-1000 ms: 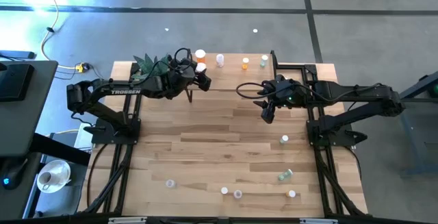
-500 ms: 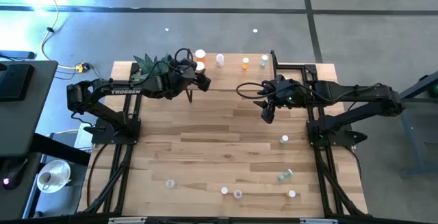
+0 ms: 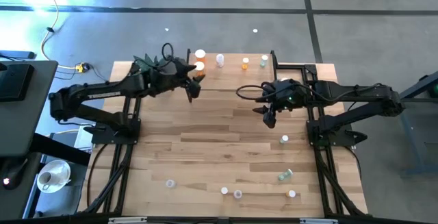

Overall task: Pick and place medicine bottles onto shelf by color
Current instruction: Put the top green pill bottle aligned with the other green pill bottle on the shelf

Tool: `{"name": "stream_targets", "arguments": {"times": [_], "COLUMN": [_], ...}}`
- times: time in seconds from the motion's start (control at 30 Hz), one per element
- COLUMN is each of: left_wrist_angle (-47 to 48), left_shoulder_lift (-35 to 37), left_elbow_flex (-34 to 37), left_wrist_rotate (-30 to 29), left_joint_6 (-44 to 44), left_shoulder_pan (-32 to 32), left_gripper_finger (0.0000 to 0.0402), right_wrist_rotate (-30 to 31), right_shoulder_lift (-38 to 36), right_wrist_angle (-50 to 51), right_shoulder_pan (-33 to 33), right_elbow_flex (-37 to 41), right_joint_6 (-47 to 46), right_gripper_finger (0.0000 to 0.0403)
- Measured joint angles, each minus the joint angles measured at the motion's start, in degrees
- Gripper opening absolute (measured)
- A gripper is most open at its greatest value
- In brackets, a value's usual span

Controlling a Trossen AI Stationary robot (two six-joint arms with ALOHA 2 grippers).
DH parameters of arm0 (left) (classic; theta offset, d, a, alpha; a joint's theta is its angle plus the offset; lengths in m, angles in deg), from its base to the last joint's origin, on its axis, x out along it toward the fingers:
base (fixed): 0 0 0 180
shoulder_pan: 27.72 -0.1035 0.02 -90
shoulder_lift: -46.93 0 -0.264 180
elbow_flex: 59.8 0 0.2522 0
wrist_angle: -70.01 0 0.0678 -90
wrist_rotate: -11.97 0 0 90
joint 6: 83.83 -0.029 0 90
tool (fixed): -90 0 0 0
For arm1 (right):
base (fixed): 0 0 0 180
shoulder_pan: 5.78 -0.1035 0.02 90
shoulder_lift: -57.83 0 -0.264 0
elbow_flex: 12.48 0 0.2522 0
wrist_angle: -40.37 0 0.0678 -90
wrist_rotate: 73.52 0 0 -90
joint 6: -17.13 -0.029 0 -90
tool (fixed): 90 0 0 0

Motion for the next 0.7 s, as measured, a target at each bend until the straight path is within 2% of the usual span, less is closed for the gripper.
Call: {"name": "stream_targets", "arguments": {"times": [0.1,0.3,0.47,0.7], "left_wrist_angle": [2.61,-0.17,-7.29,-14.54], "left_shoulder_lift": [2.59,4.92,5.19,5.24], "left_elbow_flex": [0.31,6.78,11.78,15.96], "left_wrist_rotate": [3.03,2.30,1.71,0.94], "left_joint_6": [0.00,1.52,4.41,6.52], "left_shoulder_pan": [1.44,8.45,14.23,21.99], "left_gripper_finger": [0.0268,0.0268,0.0268,0.0268], "right_wrist_rotate": [-1.93,-0.50,6.27,16.90], "right_shoulder_lift": [0.00,0.06,0.94,2.60], "right_wrist_angle": [0.04,2.58,5.92,15.82], "right_shoulder_pan": [-0.55,-5.06,-10.22,-16.93], "right_elbow_flex": [0.00,0.00,-0.02,-0.02], "right_joint_6": [-0.12,-1.04,-3.31,-17.14], "right_gripper_finger": [0.0184,0.0184,0.0184,0.0184]}}
